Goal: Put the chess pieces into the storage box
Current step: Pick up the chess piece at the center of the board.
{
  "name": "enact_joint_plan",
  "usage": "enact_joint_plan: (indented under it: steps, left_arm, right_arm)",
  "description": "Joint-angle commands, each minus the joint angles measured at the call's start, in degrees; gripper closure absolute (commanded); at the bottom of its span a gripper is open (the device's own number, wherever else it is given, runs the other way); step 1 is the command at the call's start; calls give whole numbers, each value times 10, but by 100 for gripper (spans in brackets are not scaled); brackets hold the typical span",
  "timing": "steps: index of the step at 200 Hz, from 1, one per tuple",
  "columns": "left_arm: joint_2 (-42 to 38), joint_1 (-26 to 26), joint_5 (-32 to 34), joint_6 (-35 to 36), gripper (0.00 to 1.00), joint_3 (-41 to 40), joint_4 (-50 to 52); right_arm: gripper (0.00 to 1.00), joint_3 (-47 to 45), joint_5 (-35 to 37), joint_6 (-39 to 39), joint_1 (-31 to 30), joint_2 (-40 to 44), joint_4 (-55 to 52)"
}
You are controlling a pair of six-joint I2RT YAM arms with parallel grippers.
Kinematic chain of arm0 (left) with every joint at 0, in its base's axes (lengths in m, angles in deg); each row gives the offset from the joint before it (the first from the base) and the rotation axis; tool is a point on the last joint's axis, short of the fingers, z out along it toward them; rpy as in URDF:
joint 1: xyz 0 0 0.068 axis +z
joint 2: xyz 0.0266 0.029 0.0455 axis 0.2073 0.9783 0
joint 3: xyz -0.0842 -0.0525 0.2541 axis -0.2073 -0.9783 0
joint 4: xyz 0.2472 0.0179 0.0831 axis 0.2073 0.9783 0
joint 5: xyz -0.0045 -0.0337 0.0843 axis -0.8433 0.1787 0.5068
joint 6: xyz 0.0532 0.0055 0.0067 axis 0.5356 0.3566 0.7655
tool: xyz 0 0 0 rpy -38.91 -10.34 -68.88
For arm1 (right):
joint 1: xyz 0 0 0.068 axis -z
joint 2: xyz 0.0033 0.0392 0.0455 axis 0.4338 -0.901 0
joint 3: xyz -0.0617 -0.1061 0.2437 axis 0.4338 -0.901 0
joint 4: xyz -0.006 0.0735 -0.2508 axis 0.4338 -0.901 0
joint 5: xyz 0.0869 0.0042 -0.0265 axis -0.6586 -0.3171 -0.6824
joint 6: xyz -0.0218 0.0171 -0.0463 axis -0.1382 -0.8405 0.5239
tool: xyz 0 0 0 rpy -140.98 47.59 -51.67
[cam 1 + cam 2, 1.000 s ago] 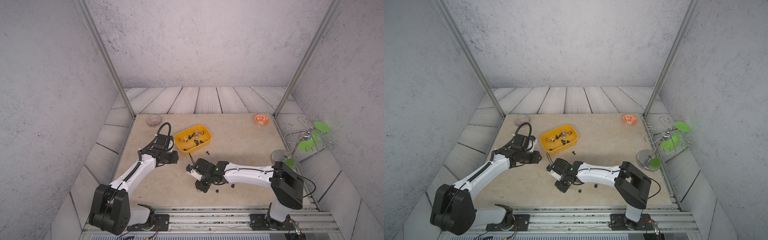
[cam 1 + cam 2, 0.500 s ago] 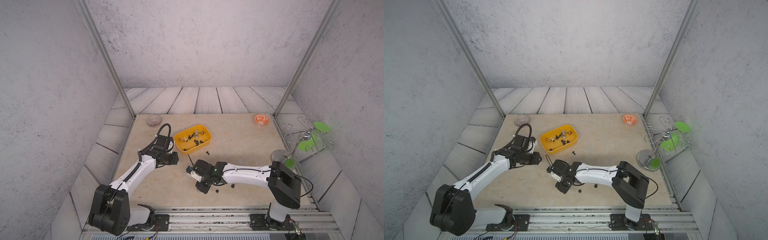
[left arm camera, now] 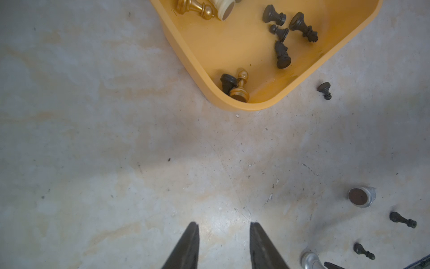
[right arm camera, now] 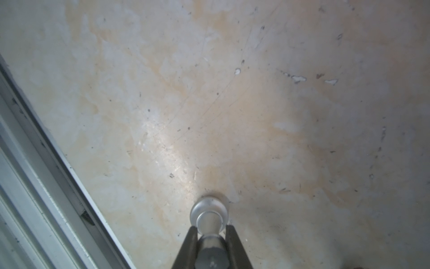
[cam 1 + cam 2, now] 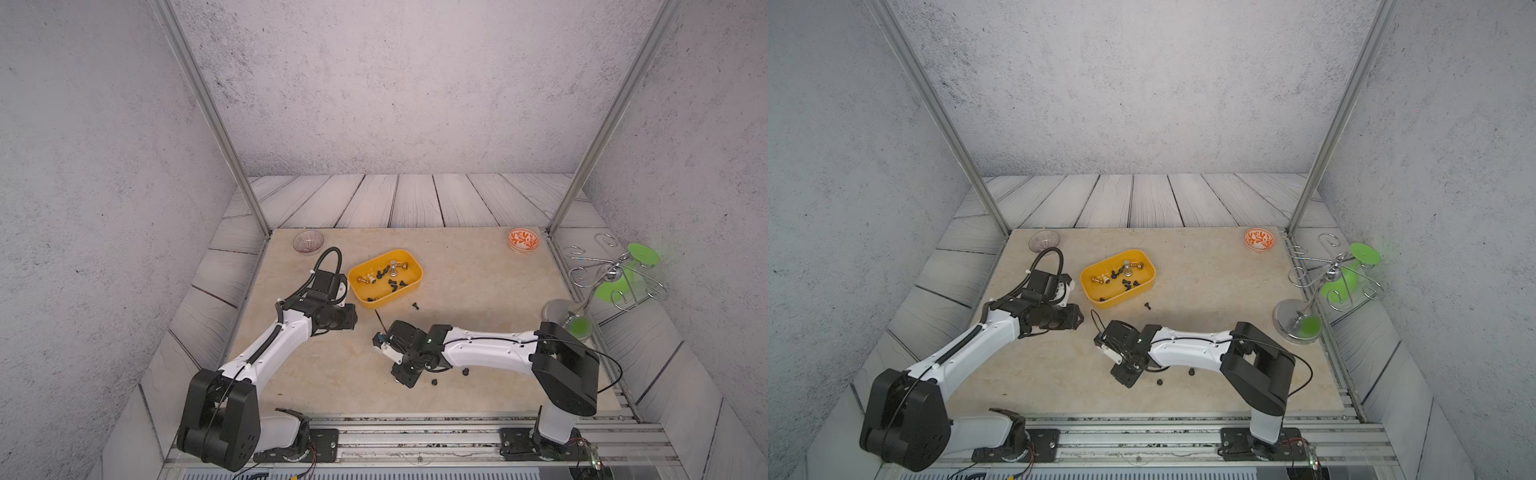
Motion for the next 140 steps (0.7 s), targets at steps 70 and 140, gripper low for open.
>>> enact_joint_plan:
  steps: [70,140]
  left_arm:
    - [-8,5,-11,-3,60,-10,0]
    - [-15,5,-17,-2,60,-13,-1]
  right_arm:
    - [81,-4,34,12,29,50,-8]
    - [81,14,2,38,139,92,0]
